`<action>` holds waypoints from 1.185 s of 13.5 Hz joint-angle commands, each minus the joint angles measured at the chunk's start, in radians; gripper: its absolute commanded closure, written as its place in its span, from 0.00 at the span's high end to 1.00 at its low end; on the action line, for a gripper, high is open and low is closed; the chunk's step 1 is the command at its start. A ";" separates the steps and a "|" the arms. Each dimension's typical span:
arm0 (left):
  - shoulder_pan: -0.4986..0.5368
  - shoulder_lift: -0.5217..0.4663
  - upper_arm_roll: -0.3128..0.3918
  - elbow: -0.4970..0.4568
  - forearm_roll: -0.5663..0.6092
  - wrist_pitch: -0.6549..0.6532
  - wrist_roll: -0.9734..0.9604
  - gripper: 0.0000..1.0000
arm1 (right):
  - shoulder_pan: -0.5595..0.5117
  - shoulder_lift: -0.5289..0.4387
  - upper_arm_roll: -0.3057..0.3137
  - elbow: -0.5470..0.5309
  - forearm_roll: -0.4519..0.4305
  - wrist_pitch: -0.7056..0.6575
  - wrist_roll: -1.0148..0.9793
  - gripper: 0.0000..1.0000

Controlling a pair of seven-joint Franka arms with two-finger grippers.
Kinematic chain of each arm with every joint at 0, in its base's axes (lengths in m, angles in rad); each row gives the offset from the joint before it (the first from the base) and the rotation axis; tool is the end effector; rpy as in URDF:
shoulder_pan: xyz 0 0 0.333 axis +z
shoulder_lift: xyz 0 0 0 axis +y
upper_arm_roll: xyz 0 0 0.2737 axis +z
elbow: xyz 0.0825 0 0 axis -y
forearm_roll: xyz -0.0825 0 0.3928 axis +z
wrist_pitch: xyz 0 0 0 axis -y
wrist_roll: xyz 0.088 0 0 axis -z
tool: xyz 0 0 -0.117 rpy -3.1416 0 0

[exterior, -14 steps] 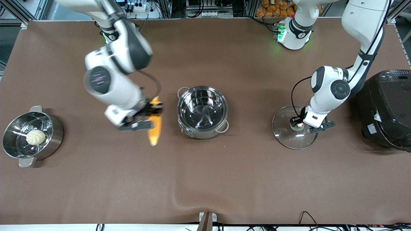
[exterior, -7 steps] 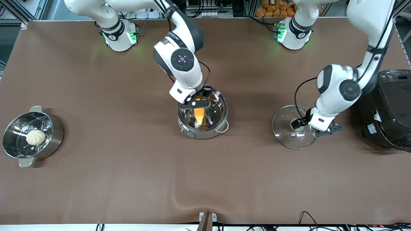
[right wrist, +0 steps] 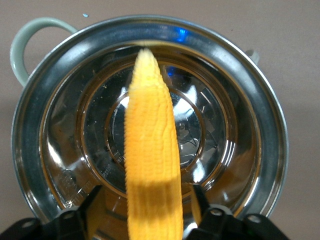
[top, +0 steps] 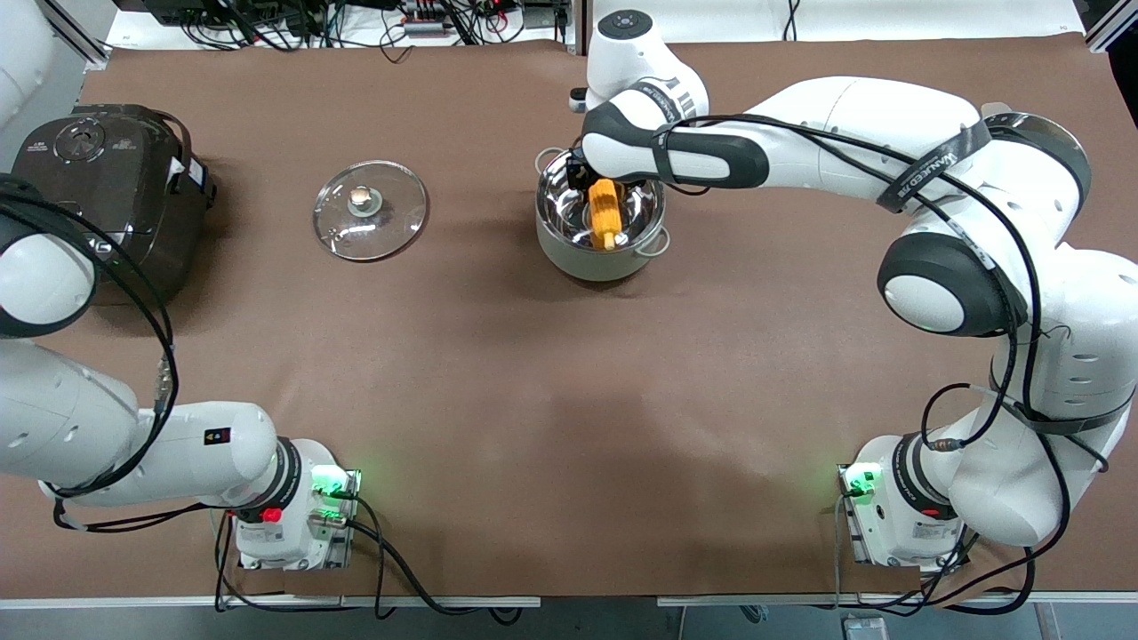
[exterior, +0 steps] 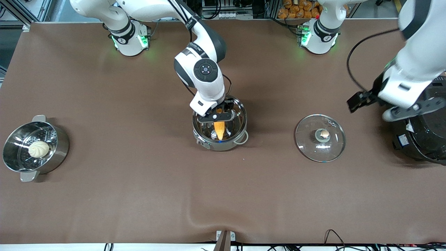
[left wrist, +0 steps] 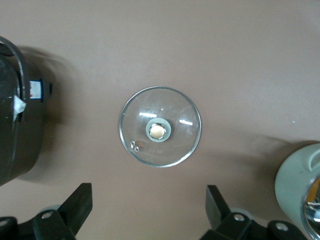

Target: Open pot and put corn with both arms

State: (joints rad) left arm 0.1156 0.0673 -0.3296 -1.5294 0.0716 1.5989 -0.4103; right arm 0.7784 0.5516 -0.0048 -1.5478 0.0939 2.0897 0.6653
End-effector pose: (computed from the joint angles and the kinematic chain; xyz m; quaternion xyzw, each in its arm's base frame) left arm 0.5725 -0.1106 0.5582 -0.9949 -0.0974 -0.0104 0.0228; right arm 0.4835 0.4803 0.2784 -0.9987 -0.0310 0.0296 0.0264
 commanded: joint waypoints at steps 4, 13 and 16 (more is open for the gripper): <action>0.076 -0.029 0.011 0.094 -0.082 -0.137 0.153 1.00 | -0.073 -0.079 -0.012 0.020 -0.019 -0.037 0.005 1.00; -0.180 -0.038 0.305 0.090 -0.070 -0.165 0.237 1.00 | -0.500 -0.349 -0.017 0.020 -0.022 -0.322 -0.311 1.00; -0.188 -0.029 0.300 0.092 -0.079 -0.168 0.229 1.00 | -0.612 -0.444 -0.015 0.015 -0.022 -0.433 -0.435 1.00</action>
State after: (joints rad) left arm -0.0613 0.0386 -0.0363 -1.4429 0.0127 1.4484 -0.1887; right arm 0.2370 0.1817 -0.0446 -1.5033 0.0805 1.7036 0.2934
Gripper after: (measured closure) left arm 0.000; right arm 0.000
